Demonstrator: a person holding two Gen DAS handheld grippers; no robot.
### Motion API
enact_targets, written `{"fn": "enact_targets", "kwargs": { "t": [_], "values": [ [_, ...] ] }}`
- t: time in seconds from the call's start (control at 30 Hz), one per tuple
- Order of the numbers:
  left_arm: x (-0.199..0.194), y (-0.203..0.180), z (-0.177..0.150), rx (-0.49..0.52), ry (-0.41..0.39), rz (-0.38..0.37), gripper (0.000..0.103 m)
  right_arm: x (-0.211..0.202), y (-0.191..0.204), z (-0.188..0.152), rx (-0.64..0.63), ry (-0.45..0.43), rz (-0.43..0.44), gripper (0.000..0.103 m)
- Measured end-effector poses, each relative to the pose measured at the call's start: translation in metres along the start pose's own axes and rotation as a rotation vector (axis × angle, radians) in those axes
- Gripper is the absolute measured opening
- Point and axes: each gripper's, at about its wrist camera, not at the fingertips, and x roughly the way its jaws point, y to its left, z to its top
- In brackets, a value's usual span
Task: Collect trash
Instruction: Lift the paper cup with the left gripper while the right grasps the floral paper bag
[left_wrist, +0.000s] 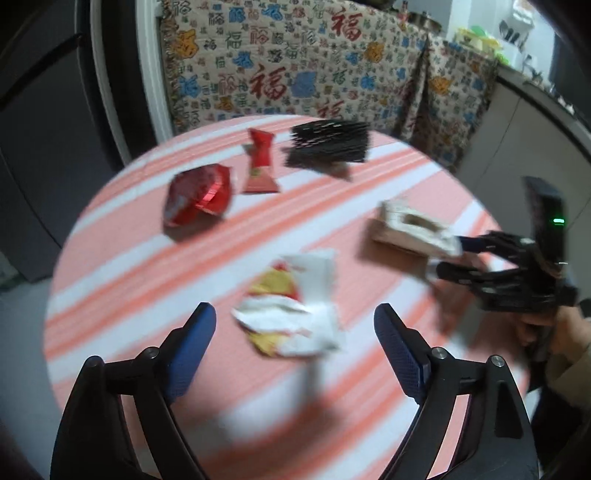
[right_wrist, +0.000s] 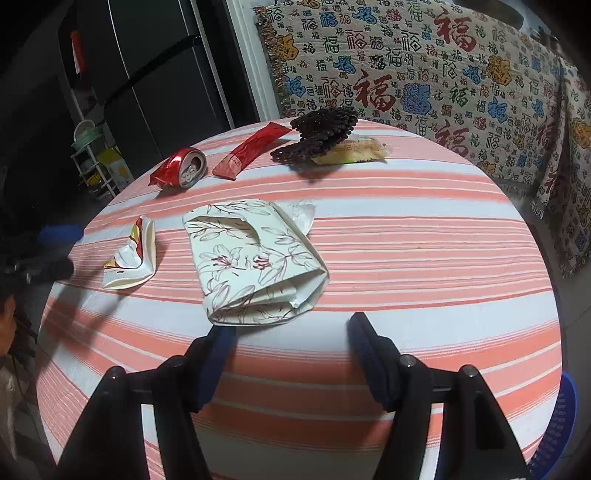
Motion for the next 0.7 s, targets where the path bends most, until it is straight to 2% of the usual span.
{"fn": "enact_targets", "kwargs": {
  "t": [0.07,0.17,0.27,0.37,0.5,0.53,0.63,0.7],
  "values": [
    [0.018,0.018,0.007,-0.028,0.009,-0.055,0.088,0.000,0.002,0.000,-0.007,0.002,-0.011,0.066],
    [0.045,0.034,0.013,-0.072,0.020,-0.192,0.088,0.001,0.005,0.000,-0.019,0.006,-0.028,0.066],
    [0.055,0.028,0.014,-0.032,0.026,-0.293,0.086,0.001,0.007,-0.001,-0.029,0.009,-0.041,0.066],
    [0.054,0.013,0.011,0.037,0.028,-0.305,0.079,0.001,0.007,-0.001,-0.030,0.008,-0.042,0.066],
    [0.040,0.001,-0.006,0.101,0.040,-0.284,0.072,-0.006,-0.007,-0.003,0.012,0.000,-0.024,0.066],
    [0.036,-0.001,-0.011,0.108,0.043,-0.279,0.068,-0.007,-0.009,-0.003,0.001,0.006,-0.026,0.066],
    [0.025,-0.002,-0.023,0.107,0.034,-0.291,0.060,-0.012,-0.004,0.000,-0.089,0.031,-0.037,0.066],
    [0.019,-0.003,-0.029,0.093,0.033,-0.310,0.053,-0.023,0.009,0.006,-0.189,0.015,-0.036,0.066]
  ]
}}
